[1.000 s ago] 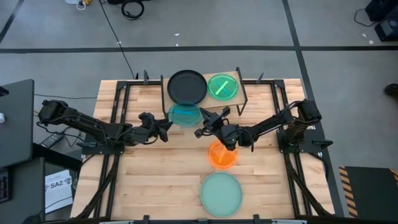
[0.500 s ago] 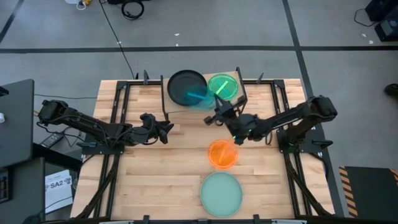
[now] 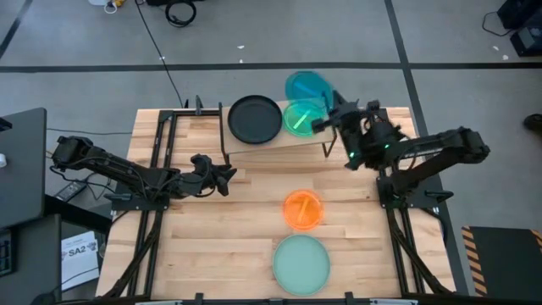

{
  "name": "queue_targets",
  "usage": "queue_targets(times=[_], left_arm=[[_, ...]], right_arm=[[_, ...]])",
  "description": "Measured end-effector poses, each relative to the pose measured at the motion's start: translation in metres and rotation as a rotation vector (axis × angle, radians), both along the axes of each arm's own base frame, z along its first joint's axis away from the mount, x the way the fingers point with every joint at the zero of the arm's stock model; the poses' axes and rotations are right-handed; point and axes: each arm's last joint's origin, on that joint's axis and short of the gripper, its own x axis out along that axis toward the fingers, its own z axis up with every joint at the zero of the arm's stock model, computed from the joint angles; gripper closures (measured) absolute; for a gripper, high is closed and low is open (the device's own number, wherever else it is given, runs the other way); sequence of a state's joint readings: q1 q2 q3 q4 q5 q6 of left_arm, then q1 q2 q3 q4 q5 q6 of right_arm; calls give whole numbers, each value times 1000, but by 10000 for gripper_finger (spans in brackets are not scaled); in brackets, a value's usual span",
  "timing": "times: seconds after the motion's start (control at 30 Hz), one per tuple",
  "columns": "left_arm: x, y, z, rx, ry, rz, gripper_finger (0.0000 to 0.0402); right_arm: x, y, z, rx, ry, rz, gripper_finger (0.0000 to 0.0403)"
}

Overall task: Place and stack plates onto a shelf
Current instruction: Stack the light blue plate on top of the green plate on the shelf

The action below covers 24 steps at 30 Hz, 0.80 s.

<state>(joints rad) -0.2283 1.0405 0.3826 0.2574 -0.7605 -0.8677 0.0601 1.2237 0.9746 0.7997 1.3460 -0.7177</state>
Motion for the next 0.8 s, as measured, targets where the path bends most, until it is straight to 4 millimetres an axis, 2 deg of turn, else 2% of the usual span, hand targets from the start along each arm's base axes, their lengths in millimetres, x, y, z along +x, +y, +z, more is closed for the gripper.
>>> queue_targets(times=[0.2, 0.43, 0.53, 0.63, 0.7, 0.8], left_arm=[[0, 0, 0, 0, 0, 0, 237], [0, 0, 0, 0, 0, 0, 237], [0, 0, 0, 0, 0, 0, 237], [0, 0, 0, 0, 0, 0, 237], [0, 0, 0, 0, 0, 0, 237], [0, 0, 0, 0, 0, 0, 237]], right_arm=[[-21, -20, 11, 3, 13, -80, 394], [-38, -31, 16, 15, -21, -112, 394], [-44, -33, 13, 25, -53, -41, 394], [-49, -39, 4, 80, -104, 137, 394], [-54, -48, -4, 164, -141, 245, 394], [-64, -67, -17, 303, -170, 245, 394]])
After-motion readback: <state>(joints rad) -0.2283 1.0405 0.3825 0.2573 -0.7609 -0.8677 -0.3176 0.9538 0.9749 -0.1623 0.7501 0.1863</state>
